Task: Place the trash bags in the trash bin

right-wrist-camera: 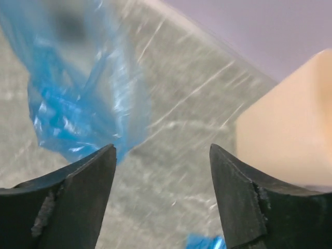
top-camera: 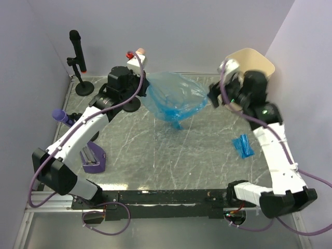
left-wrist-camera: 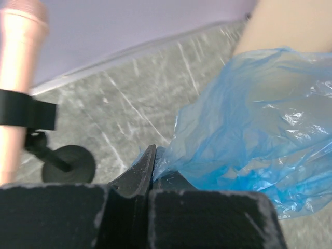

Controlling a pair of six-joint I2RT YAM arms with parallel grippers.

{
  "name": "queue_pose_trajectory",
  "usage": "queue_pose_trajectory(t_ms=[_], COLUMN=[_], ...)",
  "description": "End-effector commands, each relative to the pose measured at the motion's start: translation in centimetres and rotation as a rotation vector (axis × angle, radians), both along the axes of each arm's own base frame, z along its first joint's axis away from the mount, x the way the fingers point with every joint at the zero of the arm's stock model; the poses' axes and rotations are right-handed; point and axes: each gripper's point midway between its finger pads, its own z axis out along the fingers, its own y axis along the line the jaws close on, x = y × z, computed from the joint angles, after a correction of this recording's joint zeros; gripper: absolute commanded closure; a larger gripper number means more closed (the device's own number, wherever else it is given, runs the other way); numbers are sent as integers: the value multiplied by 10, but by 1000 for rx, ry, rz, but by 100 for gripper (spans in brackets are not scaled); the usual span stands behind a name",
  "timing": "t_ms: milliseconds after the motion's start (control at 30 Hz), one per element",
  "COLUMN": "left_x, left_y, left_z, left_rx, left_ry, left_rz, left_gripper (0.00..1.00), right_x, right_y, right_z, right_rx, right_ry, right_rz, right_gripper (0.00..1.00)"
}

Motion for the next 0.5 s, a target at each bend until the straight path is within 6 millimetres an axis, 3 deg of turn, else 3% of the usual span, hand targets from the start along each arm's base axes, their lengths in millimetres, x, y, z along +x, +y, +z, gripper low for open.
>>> queue_pose_trajectory(t_ms=[0, 100, 167, 333, 467], left_x=[5, -8, -20, -52, -65], left_y=[31, 37, 36, 17, 11], left_z=[26, 1, -10, -13, -17], left_rx=[0, 44, 40, 9, 2], left_ry=[-37, -11, 1, 38, 51], left_rz=[178, 160, 121, -46, -106], left_gripper=[100, 99, 99, 99, 100], right_x=[11, 41, 64, 117, 146], right_y=[-13, -33, -48, -92, -108], right_z=[68, 72, 63, 34, 32], right_rx=[100, 40, -26, -177, -195], right_ry=[-50, -31, -22, 51, 42], right_rz=[26, -27, -92, -255, -292], right_gripper=[20, 19, 19, 21, 23])
